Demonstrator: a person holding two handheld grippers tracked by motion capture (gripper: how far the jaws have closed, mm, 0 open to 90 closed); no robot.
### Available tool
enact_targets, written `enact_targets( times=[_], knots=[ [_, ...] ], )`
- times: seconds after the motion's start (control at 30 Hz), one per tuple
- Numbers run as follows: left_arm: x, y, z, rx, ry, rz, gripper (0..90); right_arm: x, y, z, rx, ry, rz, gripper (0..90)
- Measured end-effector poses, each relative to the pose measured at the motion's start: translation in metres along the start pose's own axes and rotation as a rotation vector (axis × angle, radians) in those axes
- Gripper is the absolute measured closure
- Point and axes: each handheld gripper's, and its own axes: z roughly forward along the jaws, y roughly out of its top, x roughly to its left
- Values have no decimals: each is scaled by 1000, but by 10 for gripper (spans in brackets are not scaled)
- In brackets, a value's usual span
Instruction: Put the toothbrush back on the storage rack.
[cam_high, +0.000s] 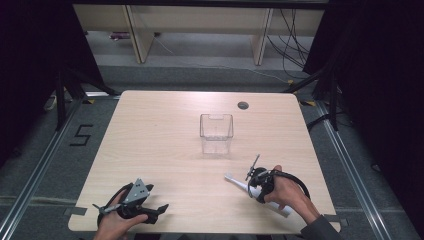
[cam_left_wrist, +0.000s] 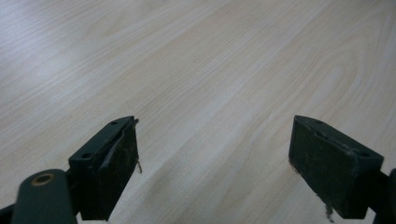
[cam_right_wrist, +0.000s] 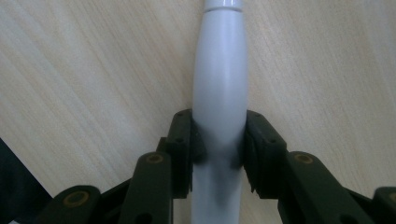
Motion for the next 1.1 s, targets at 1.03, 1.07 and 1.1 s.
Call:
enact_targets(
  times=[1.03, 1.07, 1.1],
  knots=[
    [2, -1, 0, -9, 12, 1, 154, -23, -32, -56, -286, -70, 72, 669],
    [2, 0, 0, 2, 13, 2, 154, -25, -32, -59, -315, -74, 72, 669],
    [2, 0, 0, 2, 13, 2, 155, -25, -32, -59, -315, -74, 72, 669]
  ],
)
